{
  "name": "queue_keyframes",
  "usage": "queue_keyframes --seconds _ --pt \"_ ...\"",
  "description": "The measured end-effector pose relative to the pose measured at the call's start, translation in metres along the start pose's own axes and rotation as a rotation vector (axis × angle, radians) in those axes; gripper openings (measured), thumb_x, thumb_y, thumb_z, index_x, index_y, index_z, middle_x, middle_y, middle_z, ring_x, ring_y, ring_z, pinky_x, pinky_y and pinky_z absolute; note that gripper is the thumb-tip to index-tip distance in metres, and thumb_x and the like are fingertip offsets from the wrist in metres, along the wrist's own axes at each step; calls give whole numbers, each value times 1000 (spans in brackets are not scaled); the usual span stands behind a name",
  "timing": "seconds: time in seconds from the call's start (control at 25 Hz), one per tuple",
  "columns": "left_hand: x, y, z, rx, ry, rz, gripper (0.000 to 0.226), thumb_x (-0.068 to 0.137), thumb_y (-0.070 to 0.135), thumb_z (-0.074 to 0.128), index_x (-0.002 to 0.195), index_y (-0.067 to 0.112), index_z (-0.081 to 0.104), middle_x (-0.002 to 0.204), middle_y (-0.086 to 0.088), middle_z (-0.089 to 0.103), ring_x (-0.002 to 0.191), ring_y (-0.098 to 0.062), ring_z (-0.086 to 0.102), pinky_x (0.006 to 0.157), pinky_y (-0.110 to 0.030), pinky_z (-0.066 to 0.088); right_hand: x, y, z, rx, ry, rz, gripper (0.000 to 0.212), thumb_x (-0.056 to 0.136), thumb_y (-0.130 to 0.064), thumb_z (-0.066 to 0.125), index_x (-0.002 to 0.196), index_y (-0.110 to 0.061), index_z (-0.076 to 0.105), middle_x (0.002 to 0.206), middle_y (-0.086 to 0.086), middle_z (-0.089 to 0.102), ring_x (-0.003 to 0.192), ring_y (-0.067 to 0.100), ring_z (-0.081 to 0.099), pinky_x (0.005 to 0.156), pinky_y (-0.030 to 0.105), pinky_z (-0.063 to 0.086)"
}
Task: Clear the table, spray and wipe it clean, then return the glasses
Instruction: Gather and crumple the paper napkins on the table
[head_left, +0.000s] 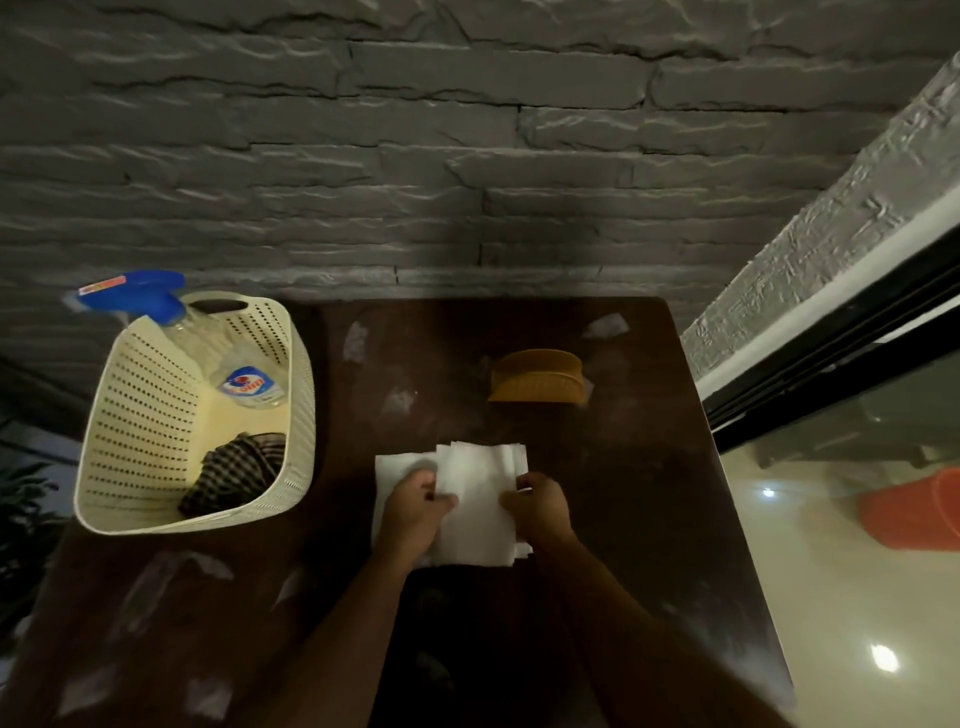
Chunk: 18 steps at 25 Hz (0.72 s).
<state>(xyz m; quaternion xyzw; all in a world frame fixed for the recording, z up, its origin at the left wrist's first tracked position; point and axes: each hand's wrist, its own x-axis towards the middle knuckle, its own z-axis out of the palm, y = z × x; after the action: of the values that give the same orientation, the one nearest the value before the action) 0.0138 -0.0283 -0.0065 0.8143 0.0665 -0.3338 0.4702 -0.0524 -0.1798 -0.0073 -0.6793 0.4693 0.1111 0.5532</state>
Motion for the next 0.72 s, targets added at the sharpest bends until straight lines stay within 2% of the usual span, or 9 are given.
queue_keyframes --seconds 0.08,0.2,0.32,0.4,0.44,0.48,0.56,0.6,0.72 --pt "3 0 4 63 18 -2 31 84 19 71 113 19 60 106 0 69 98 -19 64 88 -41 54 1 -1 2 -10 34 1 15 82 -14 69 90 -20 58 90 0 63 79 16 63 63 34 57" --pt "3 3 8 20 29 -13 48 84 21 71 128 20 53 123 -2 63 110 -20 59 95 -40 51 -1 -5 2 -64 54 -46 28 83 -19 69 109 -17 58 93 -5 60 83 13 61 67 29 54" --pt "-9 21 6 2 91 84 52 85 18 70 133 17 50 123 1 60 105 -11 54 82 -23 47 -13 -10 1 -167 159 -137 34 84 -25 67 116 -19 56 104 -4 59 91 14 60 70 26 50" --pt "-21 35 3 142 162 250 49 86 18 69 131 18 51 117 2 63 97 -6 55 71 -14 44 -25 -17 7 -224 236 -213 24 85 -34 65 104 -21 59 100 -7 61 87 11 61 71 27 52" --pt "-26 40 2 238 171 324 49 87 19 68 132 21 49 112 3 65 93 -4 58 66 -11 43 -32 -23 11 -155 193 -234 21 88 -41 61 95 -21 62 92 -5 64 81 12 63 69 29 54" --pt "-30 45 3 326 153 367 50 89 22 65 134 24 45 106 4 67 87 -3 60 60 -10 43 -38 -30 16 -25 81 -223 29 91 -47 55 89 -19 64 84 -1 68 76 15 66 68 32 57" --pt "-37 53 7 435 90 389 51 95 24 56 141 30 35 98 6 66 78 -1 59 53 -11 41 -47 -40 23 221 -160 -140 46 95 -51 45 91 -12 69 82 7 73 79 22 71 74 38 59" --pt "-38 53 8 449 54 389 52 97 23 54 144 31 32 97 6 66 77 0 58 52 -11 42 -48 -42 23 290 -217 -108 47 96 -49 46 94 -8 69 84 8 74 83 23 72 77 40 59" --pt "-37 44 4 267 -96 361 59 93 20 61 143 34 33 103 9 69 87 0 62 66 -13 49 -35 -32 18 344 -181 -39 34 95 -35 54 99 -4 67 95 19 72 89 31 70 83 49 55"
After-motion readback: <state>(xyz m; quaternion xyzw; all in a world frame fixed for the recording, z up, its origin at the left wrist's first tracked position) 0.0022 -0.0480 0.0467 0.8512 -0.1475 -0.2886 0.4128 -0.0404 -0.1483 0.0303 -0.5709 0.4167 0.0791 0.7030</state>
